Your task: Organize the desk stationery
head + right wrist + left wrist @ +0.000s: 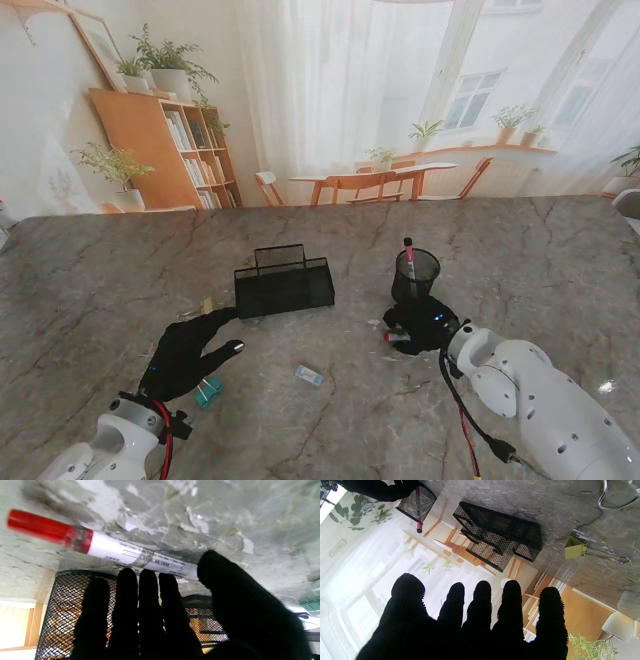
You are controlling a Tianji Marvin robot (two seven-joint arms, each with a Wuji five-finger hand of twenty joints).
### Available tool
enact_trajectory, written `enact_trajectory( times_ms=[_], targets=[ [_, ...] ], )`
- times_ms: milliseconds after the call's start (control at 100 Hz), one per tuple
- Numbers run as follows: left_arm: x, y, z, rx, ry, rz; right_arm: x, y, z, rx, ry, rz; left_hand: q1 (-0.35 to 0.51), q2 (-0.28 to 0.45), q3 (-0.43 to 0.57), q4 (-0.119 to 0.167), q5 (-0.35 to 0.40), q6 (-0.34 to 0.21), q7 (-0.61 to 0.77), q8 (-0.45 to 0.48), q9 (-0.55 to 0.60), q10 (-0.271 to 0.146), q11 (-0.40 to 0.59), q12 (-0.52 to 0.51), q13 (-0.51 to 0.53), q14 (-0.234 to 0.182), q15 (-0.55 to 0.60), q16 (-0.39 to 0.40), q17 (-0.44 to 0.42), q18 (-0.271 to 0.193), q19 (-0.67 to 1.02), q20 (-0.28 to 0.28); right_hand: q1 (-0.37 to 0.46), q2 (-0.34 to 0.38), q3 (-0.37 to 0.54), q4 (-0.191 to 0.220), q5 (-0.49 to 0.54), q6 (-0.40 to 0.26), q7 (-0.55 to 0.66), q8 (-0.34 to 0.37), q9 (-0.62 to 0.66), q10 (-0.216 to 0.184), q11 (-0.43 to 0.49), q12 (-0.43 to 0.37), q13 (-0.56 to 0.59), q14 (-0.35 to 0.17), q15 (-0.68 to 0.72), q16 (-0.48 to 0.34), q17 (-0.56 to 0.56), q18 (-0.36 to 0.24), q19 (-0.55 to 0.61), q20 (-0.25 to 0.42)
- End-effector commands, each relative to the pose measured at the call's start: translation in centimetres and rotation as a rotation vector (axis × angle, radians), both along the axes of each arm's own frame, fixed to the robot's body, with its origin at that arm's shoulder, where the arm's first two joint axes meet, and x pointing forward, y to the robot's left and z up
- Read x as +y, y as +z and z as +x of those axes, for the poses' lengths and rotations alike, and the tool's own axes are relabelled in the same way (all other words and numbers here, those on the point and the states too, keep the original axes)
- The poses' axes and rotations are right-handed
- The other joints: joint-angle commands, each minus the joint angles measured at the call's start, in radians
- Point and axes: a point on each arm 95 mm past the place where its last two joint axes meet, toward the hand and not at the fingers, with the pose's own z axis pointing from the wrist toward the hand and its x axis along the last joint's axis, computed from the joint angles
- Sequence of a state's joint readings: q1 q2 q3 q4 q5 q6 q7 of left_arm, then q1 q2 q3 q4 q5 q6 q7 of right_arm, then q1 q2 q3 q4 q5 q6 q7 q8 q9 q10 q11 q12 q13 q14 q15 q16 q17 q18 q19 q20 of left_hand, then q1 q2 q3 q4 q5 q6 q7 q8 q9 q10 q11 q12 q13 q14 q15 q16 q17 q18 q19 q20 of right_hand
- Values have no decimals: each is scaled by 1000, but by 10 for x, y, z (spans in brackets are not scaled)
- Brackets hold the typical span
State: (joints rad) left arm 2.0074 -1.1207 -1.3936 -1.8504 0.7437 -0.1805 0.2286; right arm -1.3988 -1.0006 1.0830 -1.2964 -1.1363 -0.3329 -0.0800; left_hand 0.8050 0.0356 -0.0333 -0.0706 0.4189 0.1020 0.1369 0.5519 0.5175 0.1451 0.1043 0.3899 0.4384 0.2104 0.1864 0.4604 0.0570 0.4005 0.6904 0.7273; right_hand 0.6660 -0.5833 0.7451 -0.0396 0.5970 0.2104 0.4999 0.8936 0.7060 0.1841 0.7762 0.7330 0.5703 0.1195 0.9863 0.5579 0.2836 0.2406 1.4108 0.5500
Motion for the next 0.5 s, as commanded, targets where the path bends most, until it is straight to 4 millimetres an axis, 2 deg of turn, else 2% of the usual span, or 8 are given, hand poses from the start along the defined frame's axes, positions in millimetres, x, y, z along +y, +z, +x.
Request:
enact_trajectory(
  times_ms=[0,190,280,300,390,490],
  targets=[
    [-2,-2,-2,9,-1,-7,-13,-30,-14,94,-7,-60,20,67,-13,20,12,-5,5,9,7,-10,0,5,15,-6,5,8,-2,-6,22,28,24,-39,24,-44,99,-125,115,-96,20,-8,32,11,15,-22,26,15,17,16,35,15],
    [-2,-2,-2,13,-5,-2,-18,-42,-20,132,27,-112,21,66,-13,20,12,-5,6,9,8,-9,0,5,15,-4,5,8,-1,-7,22,28,26,-91,90,-40,75,-126,145,-89,-1,-16,60,18,15,-24,38,21,29,12,41,17],
    [-3,-2,-2,14,-7,0,-17,-46,-21,149,39,-122,20,66,-13,20,12,-5,5,9,6,-12,-1,5,14,-5,5,7,-2,-8,22,28,28,-111,100,-51,76,-132,174,-72,10,-18,83,24,31,-23,52,26,45,15,51,21],
    [-3,-2,-2,14,-7,1,-17,-47,-21,152,42,-125,21,67,-12,20,12,-3,5,9,6,-9,-1,5,14,-4,5,7,-2,-7,22,28,30,-118,104,-67,76,-137,196,-76,20,-20,91,23,42,-24,57,28,56,16,57,24],
    [-3,-3,-2,14,-9,3,-17,-49,-21,157,52,-128,20,67,-13,20,12,-7,5,9,6,-10,0,5,14,-5,5,8,-1,-7,22,28,59,-163,99,-110,87,-192,383,-180,112,-46,120,34,138,-40,88,26,150,18,82,27],
    [-3,-3,-2,15,-9,5,-17,-50,-21,155,57,-119,19,66,-13,20,12,-7,6,9,8,-10,0,5,15,-5,5,8,-1,-6,22,28,71,-177,88,-118,146,-279,512,-250,233,-92,134,40,256,-79,115,16,281,2,108,11]
  ],
)
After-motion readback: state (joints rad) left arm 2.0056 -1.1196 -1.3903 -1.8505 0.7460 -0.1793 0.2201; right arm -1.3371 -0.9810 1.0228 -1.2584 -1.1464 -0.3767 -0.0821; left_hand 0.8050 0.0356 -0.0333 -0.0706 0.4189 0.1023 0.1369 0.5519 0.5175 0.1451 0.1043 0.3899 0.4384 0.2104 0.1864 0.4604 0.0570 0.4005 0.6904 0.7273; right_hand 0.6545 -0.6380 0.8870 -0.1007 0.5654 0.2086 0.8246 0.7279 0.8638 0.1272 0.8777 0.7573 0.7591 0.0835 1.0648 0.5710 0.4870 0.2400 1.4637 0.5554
